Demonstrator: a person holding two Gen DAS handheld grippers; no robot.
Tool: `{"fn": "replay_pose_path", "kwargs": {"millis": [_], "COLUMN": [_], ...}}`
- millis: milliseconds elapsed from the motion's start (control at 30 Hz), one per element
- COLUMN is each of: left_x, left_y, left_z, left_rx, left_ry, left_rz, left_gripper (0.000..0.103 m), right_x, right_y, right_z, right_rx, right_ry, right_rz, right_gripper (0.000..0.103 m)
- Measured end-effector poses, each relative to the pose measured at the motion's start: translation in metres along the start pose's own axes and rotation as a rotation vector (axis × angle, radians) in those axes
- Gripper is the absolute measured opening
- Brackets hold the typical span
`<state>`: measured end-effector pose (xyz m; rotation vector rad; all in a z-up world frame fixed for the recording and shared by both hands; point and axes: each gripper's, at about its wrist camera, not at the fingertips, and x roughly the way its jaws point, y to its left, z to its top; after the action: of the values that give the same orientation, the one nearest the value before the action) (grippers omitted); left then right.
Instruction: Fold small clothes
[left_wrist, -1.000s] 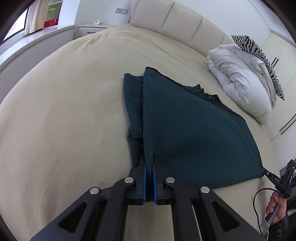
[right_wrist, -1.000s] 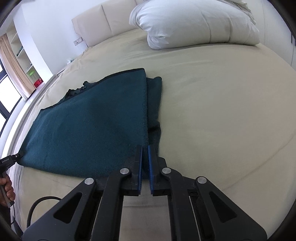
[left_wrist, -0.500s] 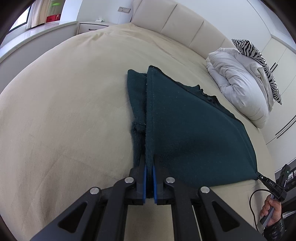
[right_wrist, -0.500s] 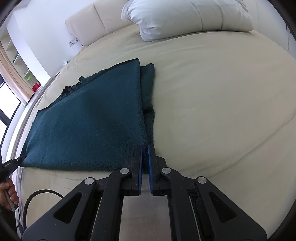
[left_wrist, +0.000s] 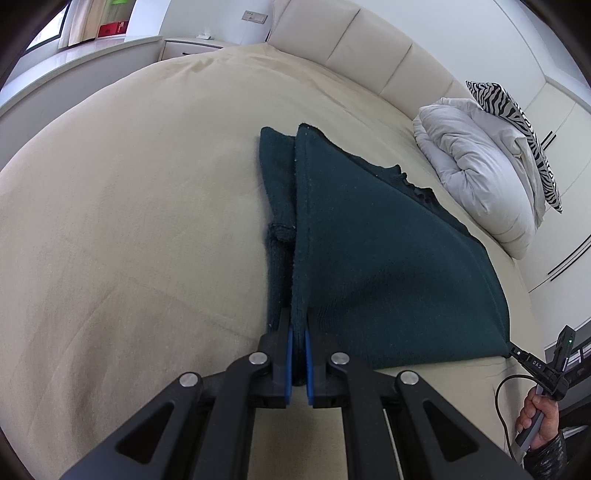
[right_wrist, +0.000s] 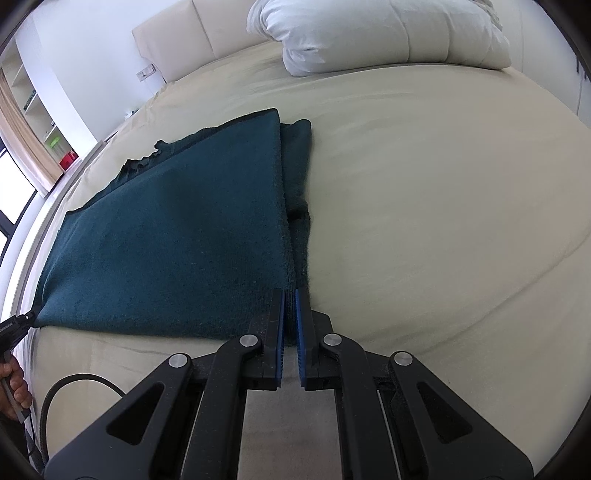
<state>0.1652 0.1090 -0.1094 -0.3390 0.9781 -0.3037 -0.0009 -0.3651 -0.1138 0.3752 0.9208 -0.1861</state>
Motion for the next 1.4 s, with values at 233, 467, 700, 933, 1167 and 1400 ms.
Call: {"fn": "replay_pose_path", "kwargs": {"millis": [233, 467, 700, 933, 1167, 1400], "left_x": [-0.001, -0.033, -0.020, 0.076, 0.079, 0.074], "left_y": [0.001, 0.014, -0.067, -0.108, -0.055, -0.047], "left_z": [-0.001, 0.016, 0.052, 0.068, 0.065, 0.058], "left_rx": [-0.014, -0.092, 0.085, 0.223, 0.168, 0.154], "left_ry": [-0.004, -0.082, -0.114, 0.000, -0.037, -0.072], "left_rz": [-0.007, 0.017, -0.016, 0.115, 0.067, 0.065], "left_gripper": [0.010, 0.021, 0.021, 0.021, 0.006, 0.007], "right_x": [0.003, -0.021, -0.035, 0.049, 0.104, 0.089], "right_y": [-0.002, -0.005, 0.048, 0.154, 0.120, 0.010], "right_z": [0.002, 0.009, 0.041, 0.052, 0.051, 0.055], "right_rx": [0.013, 0.052, 0.033, 0.006, 0.213, 0.458], "right_ry": [0.009, -0.011, -0.054, 0.115, 0.110, -0.067], "right_rz": [0.016, -0.010, 0.227, 0.569, 0.671, 0.576], "right_gripper": [0.005, 0.029, 0.035, 0.035, 0.029, 0.017]}}
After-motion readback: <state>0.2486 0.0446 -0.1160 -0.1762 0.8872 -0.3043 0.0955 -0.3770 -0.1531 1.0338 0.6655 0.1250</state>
